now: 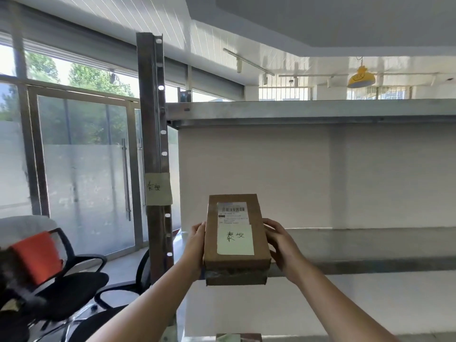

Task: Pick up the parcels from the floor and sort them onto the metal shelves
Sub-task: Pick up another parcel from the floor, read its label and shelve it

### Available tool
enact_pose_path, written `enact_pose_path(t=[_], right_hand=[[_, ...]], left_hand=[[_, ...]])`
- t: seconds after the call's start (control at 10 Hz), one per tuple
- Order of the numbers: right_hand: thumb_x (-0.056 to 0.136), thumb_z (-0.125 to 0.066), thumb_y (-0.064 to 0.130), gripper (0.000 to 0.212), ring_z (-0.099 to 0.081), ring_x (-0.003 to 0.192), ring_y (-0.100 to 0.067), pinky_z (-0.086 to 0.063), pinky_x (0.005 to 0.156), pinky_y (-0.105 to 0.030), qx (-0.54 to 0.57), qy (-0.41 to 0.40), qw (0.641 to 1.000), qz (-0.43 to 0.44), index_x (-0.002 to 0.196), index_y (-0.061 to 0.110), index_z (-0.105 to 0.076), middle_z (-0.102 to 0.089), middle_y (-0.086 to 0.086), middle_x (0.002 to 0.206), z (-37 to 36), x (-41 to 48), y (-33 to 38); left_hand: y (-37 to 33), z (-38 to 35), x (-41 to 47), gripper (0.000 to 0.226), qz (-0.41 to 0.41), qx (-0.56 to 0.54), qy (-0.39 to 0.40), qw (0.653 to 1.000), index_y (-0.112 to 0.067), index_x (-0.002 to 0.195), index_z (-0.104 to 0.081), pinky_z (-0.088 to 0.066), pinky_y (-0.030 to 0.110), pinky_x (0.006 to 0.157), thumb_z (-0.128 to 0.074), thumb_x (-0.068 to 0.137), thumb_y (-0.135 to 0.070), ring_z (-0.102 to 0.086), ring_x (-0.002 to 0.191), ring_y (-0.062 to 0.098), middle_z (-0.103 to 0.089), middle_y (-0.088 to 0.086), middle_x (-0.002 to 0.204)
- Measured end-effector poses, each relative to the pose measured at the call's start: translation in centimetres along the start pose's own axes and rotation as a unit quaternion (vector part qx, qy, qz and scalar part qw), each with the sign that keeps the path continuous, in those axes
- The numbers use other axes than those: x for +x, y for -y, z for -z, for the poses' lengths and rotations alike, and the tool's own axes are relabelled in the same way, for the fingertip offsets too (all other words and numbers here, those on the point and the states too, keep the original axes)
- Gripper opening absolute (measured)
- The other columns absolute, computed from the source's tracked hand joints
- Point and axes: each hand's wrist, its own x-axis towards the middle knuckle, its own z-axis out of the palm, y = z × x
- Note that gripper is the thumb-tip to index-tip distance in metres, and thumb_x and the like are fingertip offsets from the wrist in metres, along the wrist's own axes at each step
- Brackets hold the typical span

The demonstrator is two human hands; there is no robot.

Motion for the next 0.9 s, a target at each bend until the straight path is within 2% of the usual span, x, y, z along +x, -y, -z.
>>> enact_pose_path(t=[0.1,0.2,0.3,0.4,0.5,0.6,0.7,0.8,0.9], right_hand=[[0.097,-0.055,0.016,0.028,-0.065,0.112,-0.018,-0.047,0.074,-0.029,-0.001,0.0,1.0,-0.011,0.121,0.029,-0.062,-0.073,-0.005,0.116,0.2,0.6,-0.5],[0.099,-0.053,0.021,0.027,-0.064,0.11,-0.019,-0.048,0.07,-0.027,-0.003,-0.003,1.0,-0.025,0.123,0.029,-0.062,-0.072,-0.004,0.116,0.4,1.2,-0.9],[0.099,-0.054,0.026,0.027,-0.065,0.108,-0.02,-0.05,0.068,-0.028,-0.008,0.0,0.999,-0.043,0.124,0.03,-0.063,-0.071,-0.004,0.119,0.4,1.6,-1.3],[0.099,-0.052,0.023,0.033,-0.065,0.103,-0.022,-0.049,0.065,-0.029,0.005,-0.006,0.999,-0.051,0.13,0.029,-0.06,-0.07,-0.005,0.121,0.2,2.1,-1.7],[0.102,-0.046,0.023,0.032,-0.063,0.108,-0.025,-0.049,0.067,-0.033,0.007,-0.013,0.999,-0.045,0.132,0.023,-0.056,-0.068,-0.006,0.122,-0.4,2.1,-1.9],[0.103,-0.045,0.027,0.028,-0.063,0.111,-0.025,-0.055,0.084,-0.041,-0.006,-0.017,0.999,-0.035,0.127,0.023,-0.056,-0.068,-0.005,0.119,-0.4,2.2,-2.4],[0.101,-0.044,0.039,0.036,-0.058,0.122,-0.027,-0.049,0.103,-0.048,-0.039,-0.018,0.998,-0.038,0.133,0.029,-0.057,-0.065,-0.002,0.131,0.6,2.2,-3.0],[0.102,-0.042,0.044,0.047,-0.043,0.138,-0.023,-0.035,0.115,-0.043,-0.037,-0.037,0.998,-0.037,0.147,0.029,-0.045,-0.045,0.007,0.151,1.8,2.1,-3.1],[0.104,-0.041,0.039,0.05,-0.037,0.143,-0.022,-0.031,0.117,-0.039,-0.041,-0.044,0.998,-0.025,0.152,0.026,-0.037,-0.037,0.006,0.156,2.9,1.1,-2.6]], left_hand=[[0.4,0.1,0.4,0.061,0.053,-0.03,0.006,0.998,-0.024,0.128,-0.059,-0.053,0.062,0.094,-0.05,0.087,-0.068,-0.07,0.105,0.041,-0.072,0.018,0.117],[0.4,0.0,0.1,0.062,0.083,-0.046,-0.006,0.995,-0.022,0.117,-0.071,-0.057,0.057,0.089,-0.042,0.091,-0.07,-0.072,0.101,0.04,-0.076,0.017,0.109],[0.6,-0.1,0.1,0.059,0.082,-0.039,-0.037,0.995,-0.022,0.108,-0.069,-0.06,0.047,0.073,-0.038,0.095,-0.07,-0.073,0.091,0.037,-0.077,0.018,0.099],[0.4,-0.6,-0.5,0.058,0.084,-0.033,-0.069,0.994,-0.02,0.102,-0.063,-0.058,0.043,0.066,-0.035,0.095,-0.071,-0.071,0.084,0.035,-0.074,0.019,0.093],[-0.1,-1.0,-0.9,0.063,0.095,-0.035,-0.077,0.992,-0.02,0.106,-0.06,-0.06,0.048,0.067,-0.033,0.093,-0.074,-0.071,0.087,0.038,-0.073,0.021,0.098],[-0.2,-1.1,-1.2,0.061,0.09,-0.049,-0.071,0.992,-0.021,0.099,-0.061,-0.06,0.054,0.079,-0.031,0.093,-0.075,-0.07,0.087,0.037,-0.071,0.019,0.096],[0.5,-1.3,-1.9,0.056,0.035,-0.024,-0.06,0.997,-0.025,0.102,-0.064,-0.057,0.037,0.068,-0.022,0.101,-0.063,-0.066,0.085,0.024,-0.067,0.007,0.094],[1.6,-0.6,-2.3,0.063,-0.02,0.022,-0.05,0.998,-0.019,0.126,-0.063,-0.052,0.041,0.093,-0.016,0.104,-0.056,-0.061,0.115,0.028,-0.067,0.007,0.118],[2.5,0.3,-2.1,0.069,-0.049,0.044,-0.055,0.996,-0.014,0.139,-0.058,-0.039,0.046,0.114,-0.018,0.103,-0.057,-0.052,0.132,0.03,-0.059,0.01,0.14]])
